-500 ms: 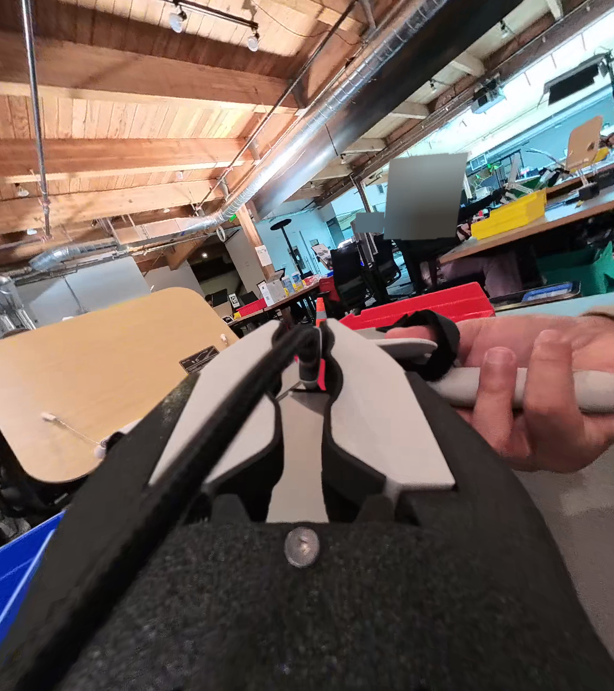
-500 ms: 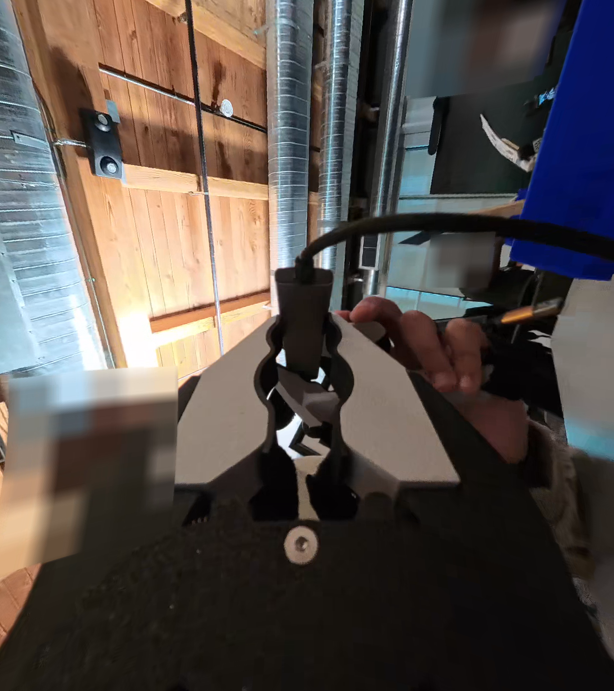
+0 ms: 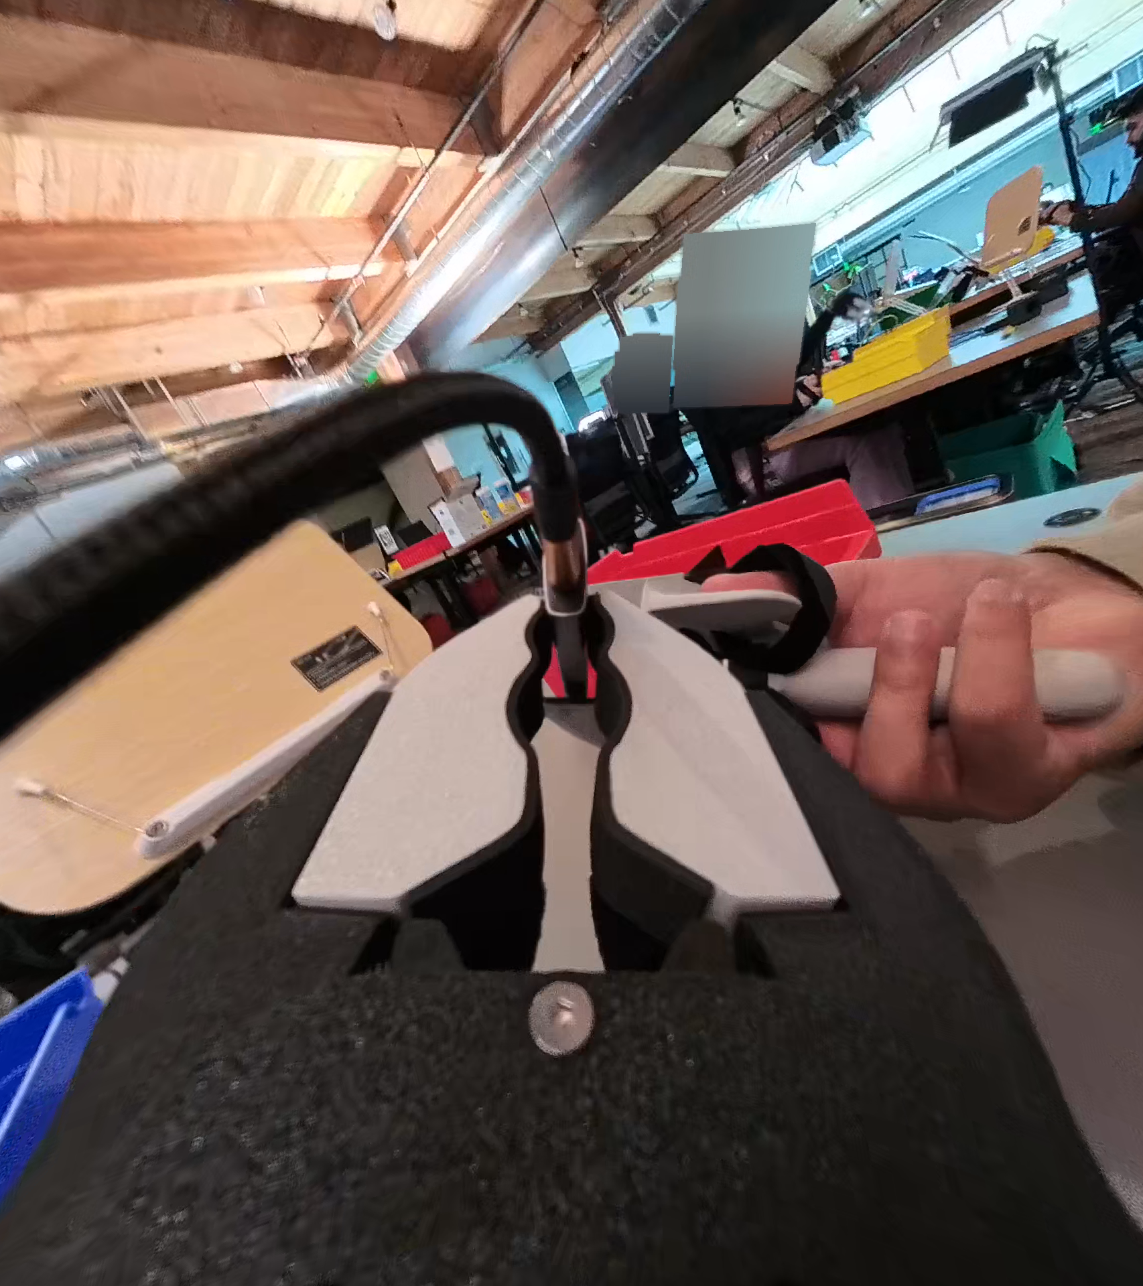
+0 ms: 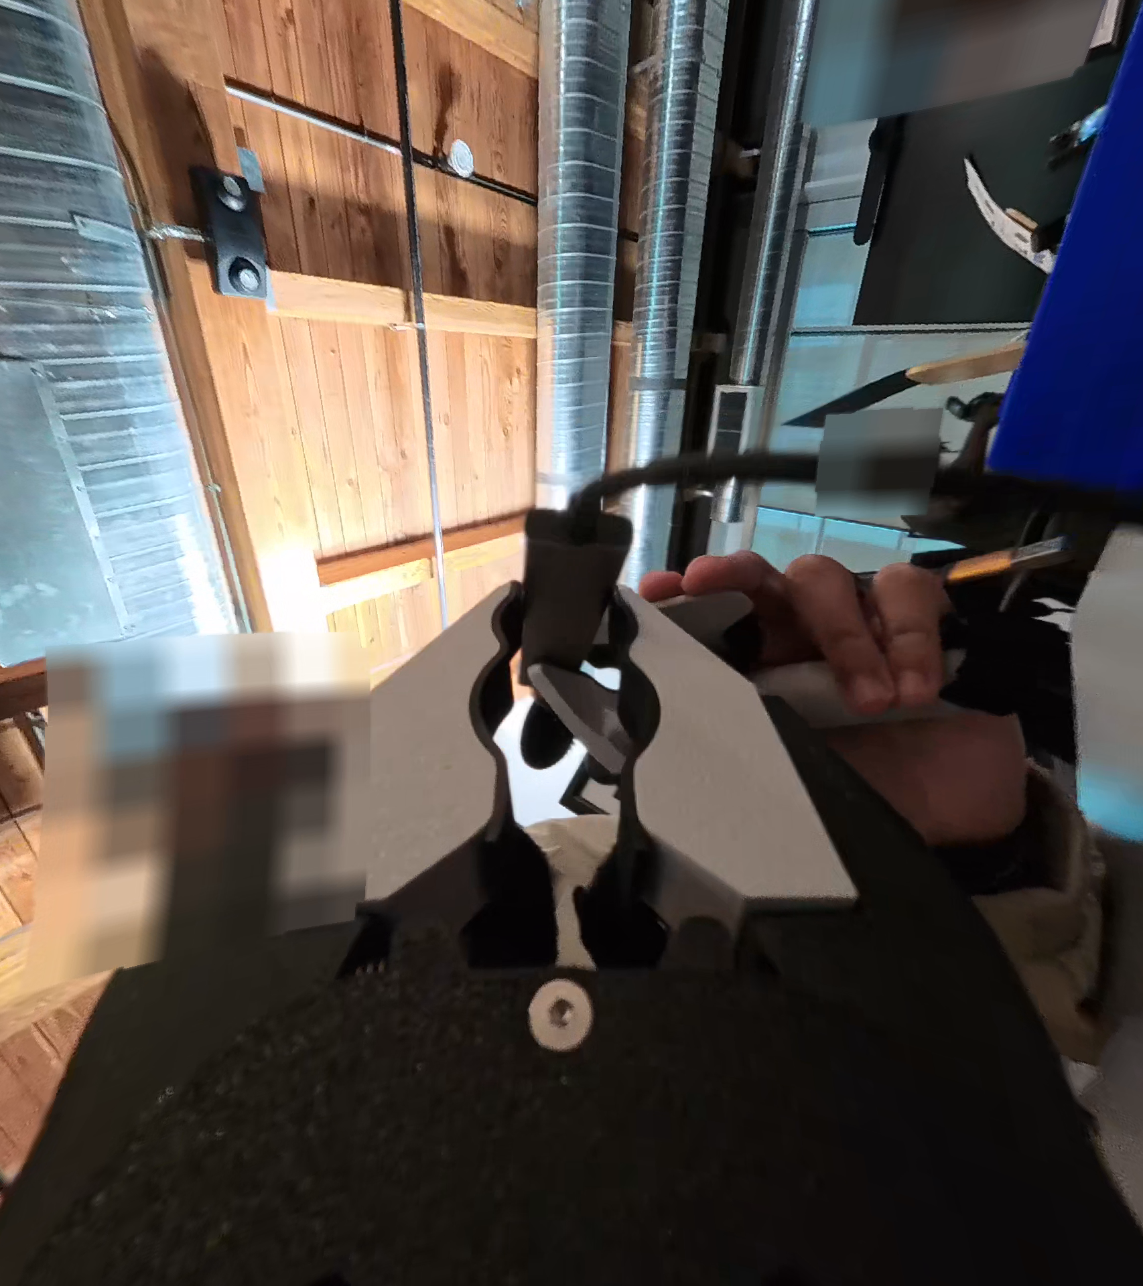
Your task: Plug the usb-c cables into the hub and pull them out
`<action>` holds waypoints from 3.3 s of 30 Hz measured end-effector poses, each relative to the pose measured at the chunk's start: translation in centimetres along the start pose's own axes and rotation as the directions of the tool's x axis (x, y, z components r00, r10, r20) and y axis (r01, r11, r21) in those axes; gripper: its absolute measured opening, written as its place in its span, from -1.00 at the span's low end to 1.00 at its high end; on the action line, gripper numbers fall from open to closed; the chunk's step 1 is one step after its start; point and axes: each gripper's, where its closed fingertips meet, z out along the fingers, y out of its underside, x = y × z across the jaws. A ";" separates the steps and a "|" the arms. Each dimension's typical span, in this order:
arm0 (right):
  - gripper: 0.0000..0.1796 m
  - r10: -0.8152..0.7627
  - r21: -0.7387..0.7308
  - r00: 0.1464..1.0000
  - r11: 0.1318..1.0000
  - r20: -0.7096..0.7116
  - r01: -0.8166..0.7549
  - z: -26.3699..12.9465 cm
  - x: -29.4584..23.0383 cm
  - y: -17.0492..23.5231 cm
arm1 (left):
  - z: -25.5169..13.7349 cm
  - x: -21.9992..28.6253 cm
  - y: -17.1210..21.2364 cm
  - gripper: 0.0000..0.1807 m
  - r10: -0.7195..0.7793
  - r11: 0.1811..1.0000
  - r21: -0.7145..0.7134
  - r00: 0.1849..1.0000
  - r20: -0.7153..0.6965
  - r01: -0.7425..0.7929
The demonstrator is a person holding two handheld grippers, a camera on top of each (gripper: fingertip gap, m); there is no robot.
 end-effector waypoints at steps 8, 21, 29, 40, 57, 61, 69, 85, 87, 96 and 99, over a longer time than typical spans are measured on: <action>-0.53 -0.688 -0.313 0.585 0.721 -0.429 0.618 -1.5 2.0 -1.4 | -0.8 -5.4 6.8 -0.90 0.180 0.875 -0.478 0.967 0.178 -0.075; -0.71 -0.744 -0.832 -0.640 -0.222 -0.192 0.508 -1.7 3.6 -1.4 | -0.9 -3.3 10.5 -0.90 0.521 0.556 -0.751 0.853 -0.019 -0.356; -0.87 -0.788 -0.816 -0.553 -0.119 -0.269 0.566 -2.1 3.6 -1.9 | -0.5 -2.3 10.2 -0.90 0.560 0.572 -0.712 0.828 -0.024 -0.408; -0.87 -0.890 -0.726 -0.283 0.075 -0.359 0.684 -2.3 3.4 -1.6 | 0.4 -1.4 9.3 -0.85 0.675 0.608 -0.564 0.738 -0.005 -0.559; -0.87 -0.859 -0.778 -0.344 0.095 -0.380 0.621 -3.2 3.7 -2.7 | 0.8 -2.0 10.6 -0.88 0.598 0.603 -0.627 0.800 -0.053 -0.493; -0.87 -0.856 -0.765 -0.298 0.161 -0.422 0.623 -3.1 3.3 -2.7 | 0.1 -3.3 11.8 -0.89 0.578 0.565 -0.702 0.815 -0.038 -0.433; -0.87 -0.798 -0.777 -0.416 0.100 -0.436 0.622 -1.3 -9.0 -3.8 | 0.0 -1.9 13.2 -0.89 0.508 0.558 -0.722 0.856 -0.093 -0.409; -0.87 -0.172 -0.674 -0.865 0.703 -0.471 0.227 -32.6 -18.6 -15.5 | 0.4 1.2 14.1 -0.90 0.475 0.558 -0.690 0.859 -0.190 -0.461; -0.87 -0.230 -0.598 -0.860 0.794 -0.455 0.104 -35.4 -15.3 -15.0 | 0.4 1.3 14.1 -0.90 0.461 0.562 -0.693 0.867 -0.190 -0.451; -0.57 -0.311 -0.513 -0.754 0.857 -0.578 0.040 -36.3 -11.5 -13.8 | 0.0 1.4 14.4 -0.90 0.453 0.560 -0.694 0.869 -0.200 -0.452; -0.57 -0.307 -0.526 -0.721 0.846 -0.621 0.092 -35.7 -11.5 -14.3 | 0.0 1.5 14.4 -0.90 0.451 0.560 -0.692 0.868 -0.206 -0.455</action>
